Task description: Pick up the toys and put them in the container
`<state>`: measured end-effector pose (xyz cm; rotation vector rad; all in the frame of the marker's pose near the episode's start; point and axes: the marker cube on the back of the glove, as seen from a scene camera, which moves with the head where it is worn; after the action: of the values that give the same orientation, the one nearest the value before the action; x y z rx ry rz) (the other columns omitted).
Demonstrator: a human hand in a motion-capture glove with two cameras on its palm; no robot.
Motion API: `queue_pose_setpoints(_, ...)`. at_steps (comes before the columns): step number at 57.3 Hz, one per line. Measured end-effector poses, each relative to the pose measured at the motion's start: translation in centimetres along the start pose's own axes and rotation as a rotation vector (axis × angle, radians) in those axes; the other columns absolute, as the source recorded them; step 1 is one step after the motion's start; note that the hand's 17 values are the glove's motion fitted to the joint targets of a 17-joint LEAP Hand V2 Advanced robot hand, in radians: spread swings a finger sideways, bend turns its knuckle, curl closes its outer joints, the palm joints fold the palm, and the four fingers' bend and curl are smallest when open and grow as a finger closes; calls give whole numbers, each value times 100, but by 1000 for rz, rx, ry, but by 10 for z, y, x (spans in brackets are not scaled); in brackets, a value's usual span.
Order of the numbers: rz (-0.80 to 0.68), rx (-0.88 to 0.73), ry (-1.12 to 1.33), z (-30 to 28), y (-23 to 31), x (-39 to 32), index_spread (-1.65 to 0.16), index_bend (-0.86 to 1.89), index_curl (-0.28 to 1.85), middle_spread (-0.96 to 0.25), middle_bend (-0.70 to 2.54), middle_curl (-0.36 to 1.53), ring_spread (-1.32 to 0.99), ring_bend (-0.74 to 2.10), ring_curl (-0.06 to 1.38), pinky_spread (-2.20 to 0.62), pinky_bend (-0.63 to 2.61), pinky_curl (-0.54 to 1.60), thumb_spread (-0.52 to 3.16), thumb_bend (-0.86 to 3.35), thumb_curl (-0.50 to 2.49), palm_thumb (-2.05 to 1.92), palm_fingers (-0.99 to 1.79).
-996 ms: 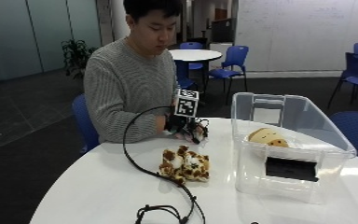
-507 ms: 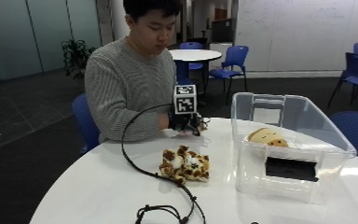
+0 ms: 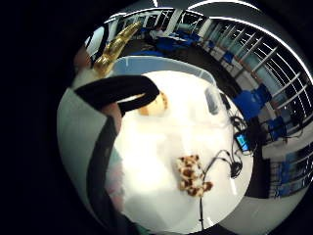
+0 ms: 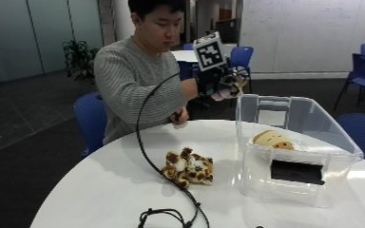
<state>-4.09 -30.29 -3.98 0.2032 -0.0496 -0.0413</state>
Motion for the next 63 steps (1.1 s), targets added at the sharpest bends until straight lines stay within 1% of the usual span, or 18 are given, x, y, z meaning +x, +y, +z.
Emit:
queue_pose_setpoints(3, 69, -18, -25, 12, -26, 15, -32, 51, 92, -34, 60, 60, -57, 66, 58, -40, 99, 45, 85, 4, 85, 62, 81)
queue_pose_setpoints(7, 197, -45, -85, 19, -65, 54, -32, 51, 94, -34, 60, 62, -57, 65, 59, -40, 100, 45, 85, 4, 87, 62, 80)
queue_pose_setpoints(13, 231, -140, 48, 63, -97, 56, -33, 51, 97, -34, 57, 65, -56, 64, 61, -39, 103, 46, 86, 2, 89, 62, 76)
queue_pose_setpoints(21, 301, -192, 80, 78, -115, 77, -34, 49, 101, -35, 54, 68, -56, 65, 63, -38, 104, 46, 90, 1, 90, 62, 69)
queue_pose_setpoints(28, 316, -225, 78, 86, -111, 85, -36, 48, 104, -36, 52, 71, -56, 65, 65, -35, 104, 46, 95, -1, 90, 58, 61)
queue_pose_setpoints(31, 311, -265, 67, 89, -107, 86, -37, 42, 102, -35, 55, 72, -54, 57, 64, -29, 100, 46, 104, -4, 85, 51, 36)
queue_pose_setpoints(33, 304, -290, 56, 90, -103, 87, -38, 40, 100, -34, 49, 70, -50, 50, 64, -24, 102, 47, 110, -6, 80, 42, 20)
queue_pose_setpoints(35, 296, -304, 41, 90, -99, 87, -39, 36, 96, -31, 31, 64, -44, 44, 64, -18, 106, 48, 114, -10, 73, 28, -8)
queue_pose_setpoints(36, 291, -306, 34, 90, -98, 88, -39, 31, 93, -29, 28, 63, -40, 40, 62, -15, 105, 48, 115, -9, 71, 25, -18)
queue_pose_setpoints(37, 285, -305, 28, 89, -96, 88, -40, 30, 91, -29, 25, 61, -38, 36, 60, -13, 104, 46, 117, -8, 69, 22, -19)
queue_pose_setpoints(39, 277, -300, 19, 87, -93, 89, -41, 25, 86, -26, 17, 57, -33, 26, 56, -9, 99, 43, 119, -8, 65, 15, -28)
queue_pose_setpoints(46, 265, -311, 6, 80, -85, 94, -43, 15, 74, -19, 10, 48, -20, 14, 47, 0, 89, 38, 125, -4, 54, 3, -25)
queue_pose_setpoints(56, 254, -328, -3, 77, -69, 94, -42, 16, 64, -16, 11, 39, -11, 14, 41, 5, 83, 35, 129, -2, 46, -1, -22)
queue_pose_setpoints(63, 231, -339, 24, 63, -45, 97, -41, 17, 59, -15, 10, 34, -8, 14, 37, 6, 81, 34, 130, -3, 41, -2, -20)
